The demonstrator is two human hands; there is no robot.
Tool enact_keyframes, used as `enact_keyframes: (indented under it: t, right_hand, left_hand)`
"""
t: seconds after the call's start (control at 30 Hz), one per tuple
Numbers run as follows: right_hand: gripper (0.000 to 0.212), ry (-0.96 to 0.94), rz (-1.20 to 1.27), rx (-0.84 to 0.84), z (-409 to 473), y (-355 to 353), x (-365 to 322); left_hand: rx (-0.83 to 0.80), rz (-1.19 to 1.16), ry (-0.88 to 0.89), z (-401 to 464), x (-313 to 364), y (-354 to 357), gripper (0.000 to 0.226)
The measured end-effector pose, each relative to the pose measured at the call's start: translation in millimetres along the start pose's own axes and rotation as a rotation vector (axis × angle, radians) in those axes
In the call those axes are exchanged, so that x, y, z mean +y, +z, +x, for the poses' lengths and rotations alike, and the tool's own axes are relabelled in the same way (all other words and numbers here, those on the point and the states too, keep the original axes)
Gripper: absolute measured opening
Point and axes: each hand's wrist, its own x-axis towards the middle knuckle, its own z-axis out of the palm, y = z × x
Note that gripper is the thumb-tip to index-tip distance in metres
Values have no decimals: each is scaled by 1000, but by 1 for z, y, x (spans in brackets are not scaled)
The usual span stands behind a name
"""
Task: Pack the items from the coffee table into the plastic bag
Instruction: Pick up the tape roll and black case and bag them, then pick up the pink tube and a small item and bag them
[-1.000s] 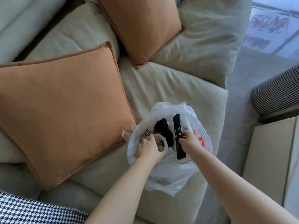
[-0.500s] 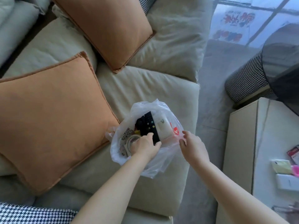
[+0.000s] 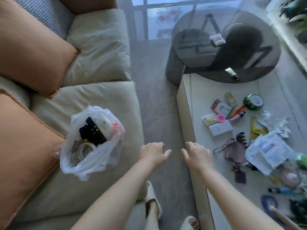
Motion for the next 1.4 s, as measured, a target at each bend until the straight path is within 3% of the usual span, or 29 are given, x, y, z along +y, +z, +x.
enact_keyframes:
  t: [0.4, 0.67, 1.0, 1.23, 1.4]
  right_hand:
    - [38, 298, 212, 6, -141, 50, 210]
    - [38, 494, 291, -13, -216, 102, 314]
    - [37, 744, 462, -70, -260, 175, 384]
    - [29, 870, 557, -105, -232, 243, 423]
    - [39, 935, 576, -82, -202, 274, 441]
  left_hand:
    - [-142, 201, 227, -56, 190, 115, 43]
    - [-213, 308, 345, -80, 287, 190, 49]
    - [-292, 401, 396, -73, 347, 268, 45]
    - [-356, 456, 436, -31, 371, 348, 43]
    - [-372, 423, 423, -3, 383, 392, 38]
